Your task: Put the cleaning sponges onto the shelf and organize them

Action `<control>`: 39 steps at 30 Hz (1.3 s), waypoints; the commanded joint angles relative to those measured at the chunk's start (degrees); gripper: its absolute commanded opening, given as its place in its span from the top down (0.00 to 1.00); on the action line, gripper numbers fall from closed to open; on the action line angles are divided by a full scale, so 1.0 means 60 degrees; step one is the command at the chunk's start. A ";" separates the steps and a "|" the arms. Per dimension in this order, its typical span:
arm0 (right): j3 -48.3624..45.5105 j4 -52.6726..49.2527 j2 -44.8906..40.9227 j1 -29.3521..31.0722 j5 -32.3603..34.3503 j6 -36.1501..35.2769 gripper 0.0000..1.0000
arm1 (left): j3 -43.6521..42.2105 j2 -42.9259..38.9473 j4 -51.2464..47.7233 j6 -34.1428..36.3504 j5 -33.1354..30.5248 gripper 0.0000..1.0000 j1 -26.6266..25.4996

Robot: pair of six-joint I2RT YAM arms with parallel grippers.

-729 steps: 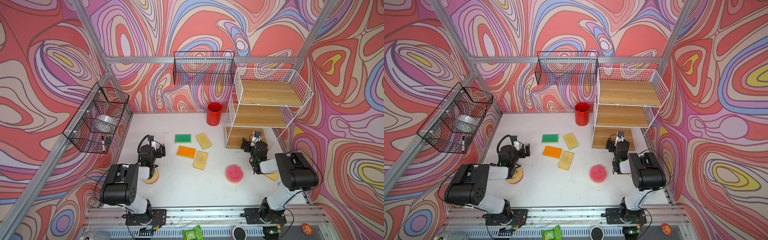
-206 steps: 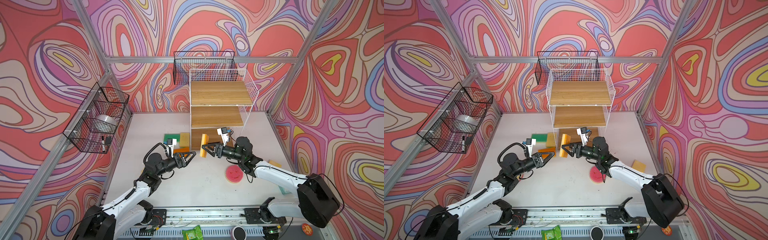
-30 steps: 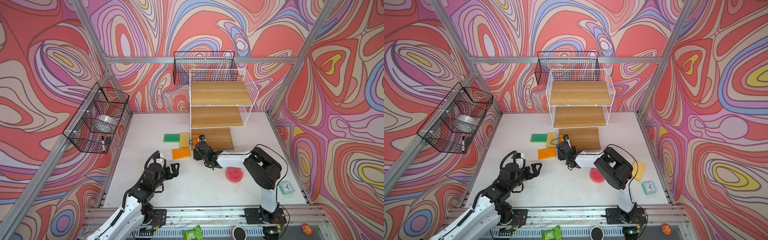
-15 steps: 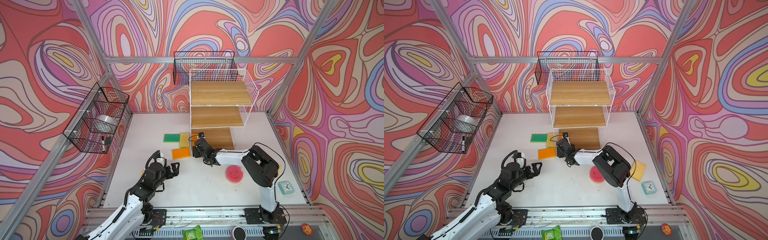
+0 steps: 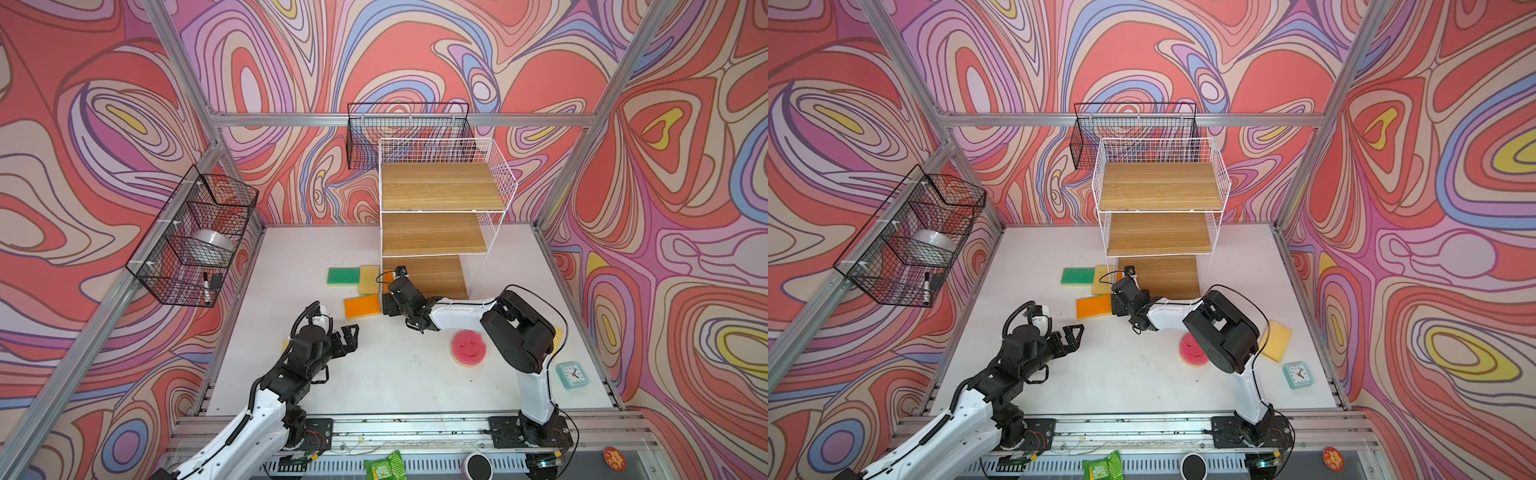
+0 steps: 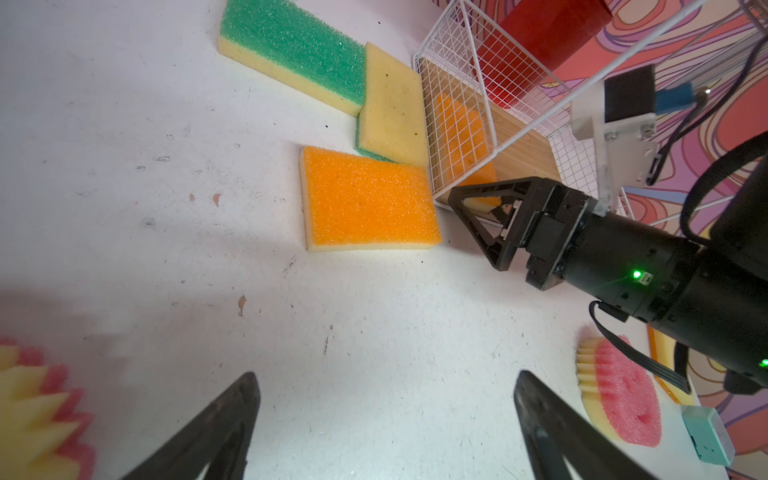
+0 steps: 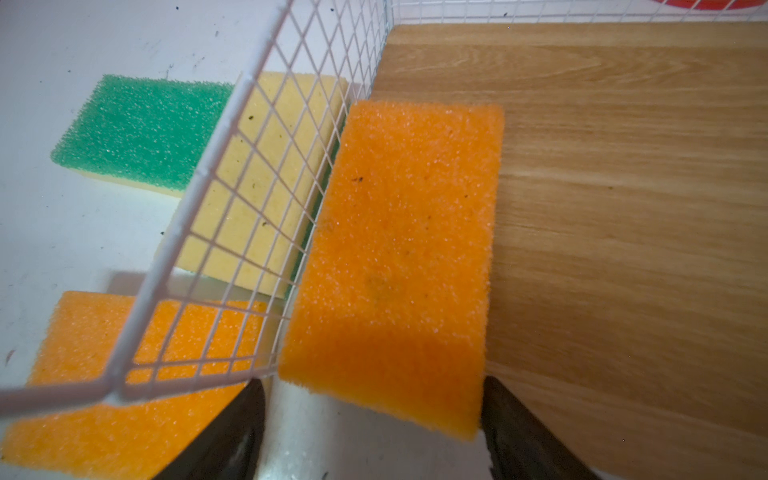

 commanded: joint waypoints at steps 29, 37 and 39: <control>-0.4880 0.0540 -0.6804 -0.0031 -0.1955 -0.0501 0.02 | 0.4708 0.5145 -0.1831 0.1383 0.1134 0.49 0.1534; -0.5601 0.0095 -0.8394 -0.0031 -0.1850 -0.0791 0.02 | 0.6340 0.7535 -0.2066 0.1921 0.1340 0.74 0.1941; -0.5686 0.0046 -0.8525 -0.0046 -0.1881 -0.0825 0.02 | 0.6669 0.8032 -0.2158 0.2015 0.1193 0.76 0.2012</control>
